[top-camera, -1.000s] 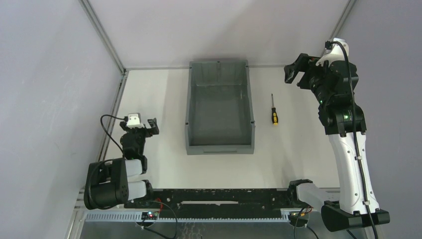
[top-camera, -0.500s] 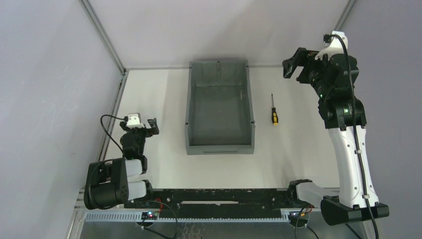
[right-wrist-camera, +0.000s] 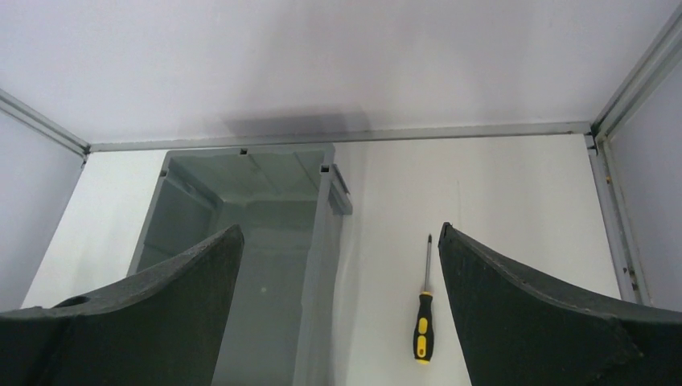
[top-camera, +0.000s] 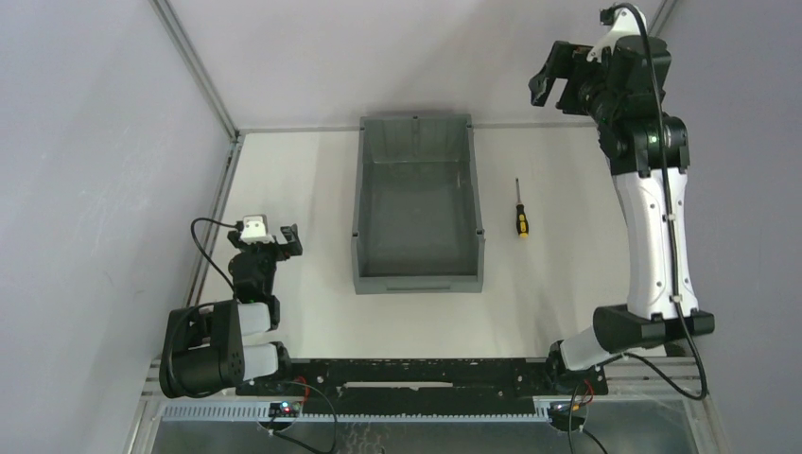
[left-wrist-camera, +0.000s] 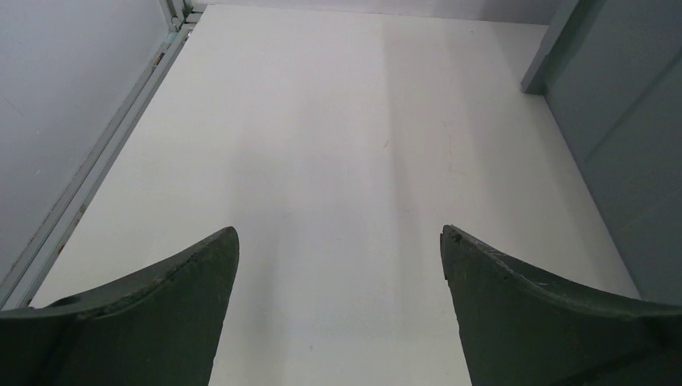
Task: Put the screwdriver in the bin
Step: Pick up the screwdriver from the center of the board.
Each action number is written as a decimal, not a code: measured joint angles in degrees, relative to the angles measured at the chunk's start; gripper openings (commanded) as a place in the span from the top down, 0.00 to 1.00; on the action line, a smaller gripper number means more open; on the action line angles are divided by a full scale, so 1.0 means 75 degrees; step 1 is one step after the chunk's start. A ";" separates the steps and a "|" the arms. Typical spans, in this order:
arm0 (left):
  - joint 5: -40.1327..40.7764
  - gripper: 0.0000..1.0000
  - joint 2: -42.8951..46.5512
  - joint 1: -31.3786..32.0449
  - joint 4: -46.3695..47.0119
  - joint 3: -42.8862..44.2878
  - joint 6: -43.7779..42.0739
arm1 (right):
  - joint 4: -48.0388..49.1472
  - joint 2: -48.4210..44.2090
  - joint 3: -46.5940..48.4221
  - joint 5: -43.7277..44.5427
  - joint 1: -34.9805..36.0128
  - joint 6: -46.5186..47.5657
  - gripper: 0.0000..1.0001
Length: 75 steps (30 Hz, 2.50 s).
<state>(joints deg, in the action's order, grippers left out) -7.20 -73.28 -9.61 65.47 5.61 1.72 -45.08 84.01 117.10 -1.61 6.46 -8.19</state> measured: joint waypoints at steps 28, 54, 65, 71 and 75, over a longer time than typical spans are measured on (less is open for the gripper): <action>0.0000 0.00 0.0000 0.0000 0.0000 0.0000 0.0000 | -0.2358 0.3177 -0.0793 0.0440 -0.0224 -0.0023 0.11; 0.0000 0.00 0.0000 0.0000 0.0000 0.0000 0.0000 | -0.1475 0.4820 -0.2468 0.0755 -0.0280 -0.0032 0.29; 0.0000 0.00 0.0000 0.0000 0.0000 0.0000 0.0000 | -0.1294 0.5190 -0.2582 0.0825 -0.0318 -0.0035 0.40; 0.0000 0.00 0.0000 0.0000 0.0000 0.0000 0.0000 | -0.1233 0.5307 -0.2608 0.0944 -0.0353 -0.0032 0.48; 0.0000 0.00 0.0000 0.0000 0.0000 0.0000 0.0000 | -0.1204 0.5330 -0.2623 0.0979 -0.0399 -0.0035 0.54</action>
<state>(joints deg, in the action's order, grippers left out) -7.20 -73.28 -9.61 65.47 5.61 1.72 -54.11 123.98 97.43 5.74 3.46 -8.45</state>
